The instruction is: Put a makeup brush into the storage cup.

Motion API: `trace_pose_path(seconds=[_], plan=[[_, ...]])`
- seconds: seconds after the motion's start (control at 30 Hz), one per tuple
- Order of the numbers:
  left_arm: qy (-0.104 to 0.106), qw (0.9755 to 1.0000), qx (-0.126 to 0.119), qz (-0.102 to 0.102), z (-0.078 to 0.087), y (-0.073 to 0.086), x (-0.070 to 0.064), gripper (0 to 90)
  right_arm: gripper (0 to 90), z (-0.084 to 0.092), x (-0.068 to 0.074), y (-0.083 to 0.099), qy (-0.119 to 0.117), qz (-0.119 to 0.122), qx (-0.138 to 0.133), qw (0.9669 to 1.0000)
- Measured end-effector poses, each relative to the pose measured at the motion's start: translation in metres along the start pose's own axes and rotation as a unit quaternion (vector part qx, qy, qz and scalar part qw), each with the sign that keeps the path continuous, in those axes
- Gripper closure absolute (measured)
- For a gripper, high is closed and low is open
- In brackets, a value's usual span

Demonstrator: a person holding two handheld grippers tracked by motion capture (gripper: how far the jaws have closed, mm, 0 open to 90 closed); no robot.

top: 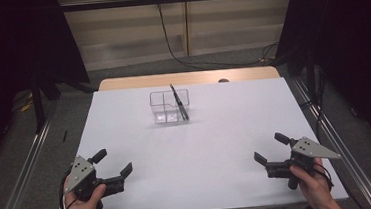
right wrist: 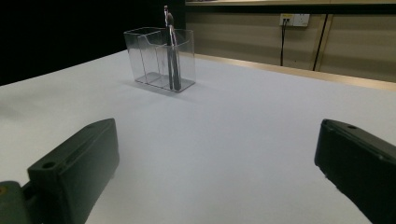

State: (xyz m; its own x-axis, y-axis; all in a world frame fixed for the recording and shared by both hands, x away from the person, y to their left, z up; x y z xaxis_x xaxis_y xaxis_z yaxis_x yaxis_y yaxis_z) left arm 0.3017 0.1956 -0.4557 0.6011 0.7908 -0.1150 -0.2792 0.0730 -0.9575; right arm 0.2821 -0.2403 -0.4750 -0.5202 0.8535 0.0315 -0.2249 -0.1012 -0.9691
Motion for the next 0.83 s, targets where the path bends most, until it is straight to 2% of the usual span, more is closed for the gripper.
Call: trace_pose_path(seconds=[0.1,0.23,0.3,0.57,0.67,0.83], plan=[[0.01,0.9999,-0.005,0.001,0.004,0.002,-0.003,2.5,0.0,0.0,0.0,0.0,0.001,0.001,0.0,1.0],[0.005,1.0,0.002,-0.006,0.007,0.006,-0.003,2.4,0.0,0.0,-0.001,0.0,0.002,0.0,0.0,1.0],[0.006,1.0,-0.002,0.0,0.009,0.006,-0.003,2.4,0.0,0.0,-0.001,0.0,0.003,0.0,-0.002,1.0],[-0.002,1.0,-0.006,-0.004,0.009,0.005,0.0,2.9,0.0,0.001,-0.001,-0.003,0.003,-0.001,-0.007,1.0],[-0.011,0.9999,-0.005,0.008,0.007,0.006,0.004,2.9,0.0,0.001,-0.001,-0.003,0.003,0.001,-0.005,1.0],[-0.012,0.9999,-0.002,0.009,0.009,0.007,0.008,2.9,0.0,0.002,-0.001,-0.004,0.003,-0.001,-0.008,1.0]])
Point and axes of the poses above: each handheld gripper's, and its own axes: z roughly backward along the jaws, y roughly out of its underside, x roughly to its left, the point moved 9 cm from there along -z, roughly forward along the jaws, and after that the axes turned 3 degrees about z, right-handed, at the moved point
